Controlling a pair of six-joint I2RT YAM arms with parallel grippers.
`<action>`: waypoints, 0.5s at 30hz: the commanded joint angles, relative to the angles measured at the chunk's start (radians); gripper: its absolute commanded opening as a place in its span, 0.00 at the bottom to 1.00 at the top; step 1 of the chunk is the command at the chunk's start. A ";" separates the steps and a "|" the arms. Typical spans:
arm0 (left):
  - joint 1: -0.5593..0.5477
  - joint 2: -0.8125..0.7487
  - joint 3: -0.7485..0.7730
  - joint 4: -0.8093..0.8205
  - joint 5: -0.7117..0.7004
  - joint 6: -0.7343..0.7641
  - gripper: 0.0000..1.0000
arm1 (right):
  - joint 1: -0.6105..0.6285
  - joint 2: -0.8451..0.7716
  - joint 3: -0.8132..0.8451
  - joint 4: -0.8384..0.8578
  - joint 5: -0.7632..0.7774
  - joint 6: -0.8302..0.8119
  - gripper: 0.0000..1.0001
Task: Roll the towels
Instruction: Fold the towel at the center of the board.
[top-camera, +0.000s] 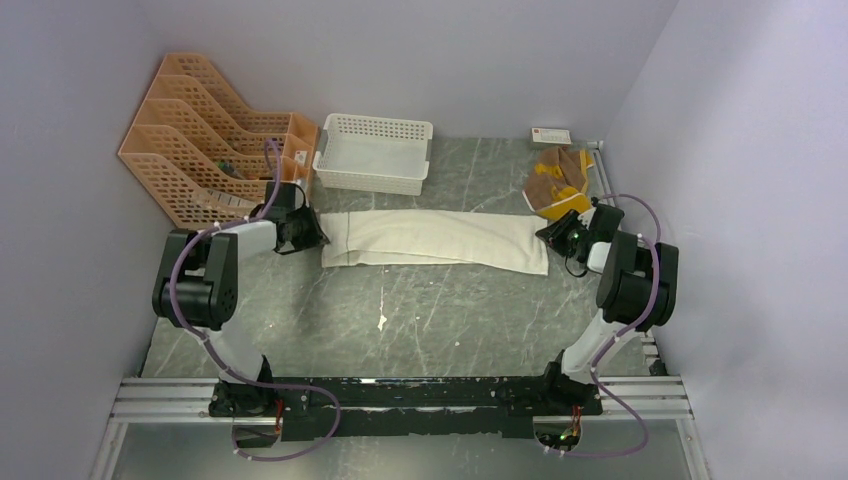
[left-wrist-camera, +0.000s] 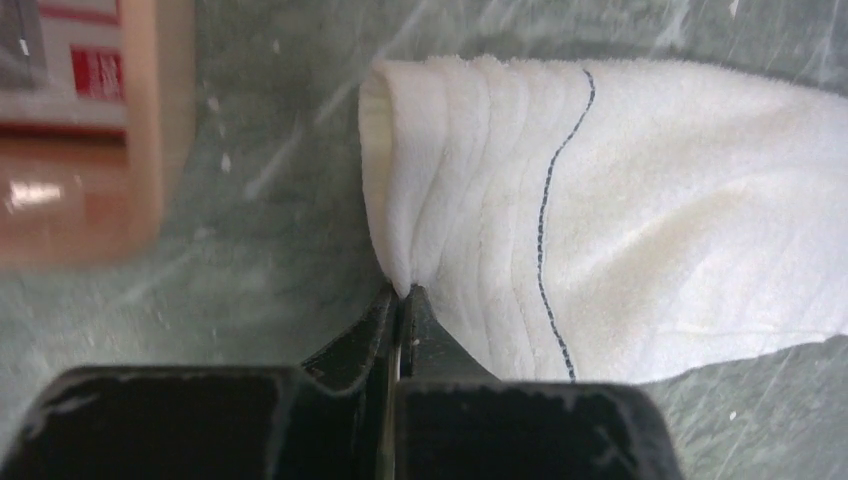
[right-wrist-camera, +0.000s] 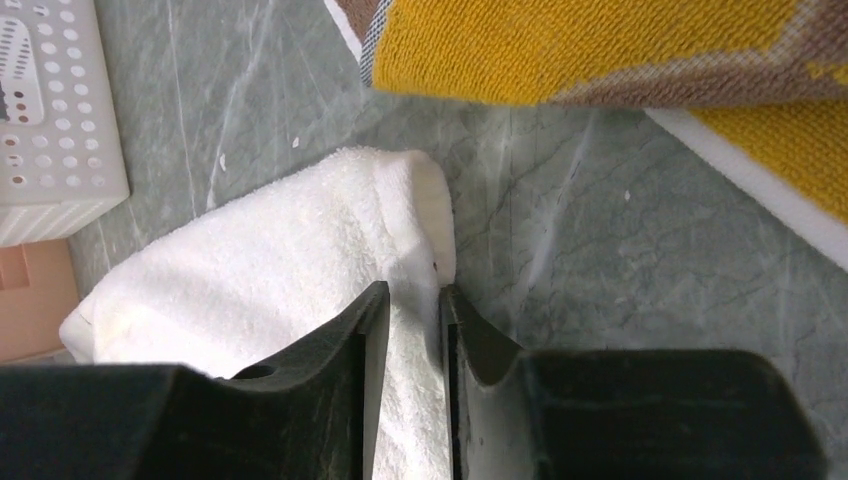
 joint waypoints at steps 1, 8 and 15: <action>-0.016 -0.075 -0.060 -0.145 0.020 -0.012 0.07 | 0.028 -0.071 -0.013 -0.066 0.041 -0.007 0.29; 0.017 -0.201 0.036 -0.333 -0.082 0.108 0.07 | 0.147 -0.229 0.017 -0.155 0.254 -0.005 0.63; 0.162 -0.268 0.060 -0.411 -0.155 0.233 0.07 | 0.250 -0.306 0.111 -0.257 0.452 -0.018 1.00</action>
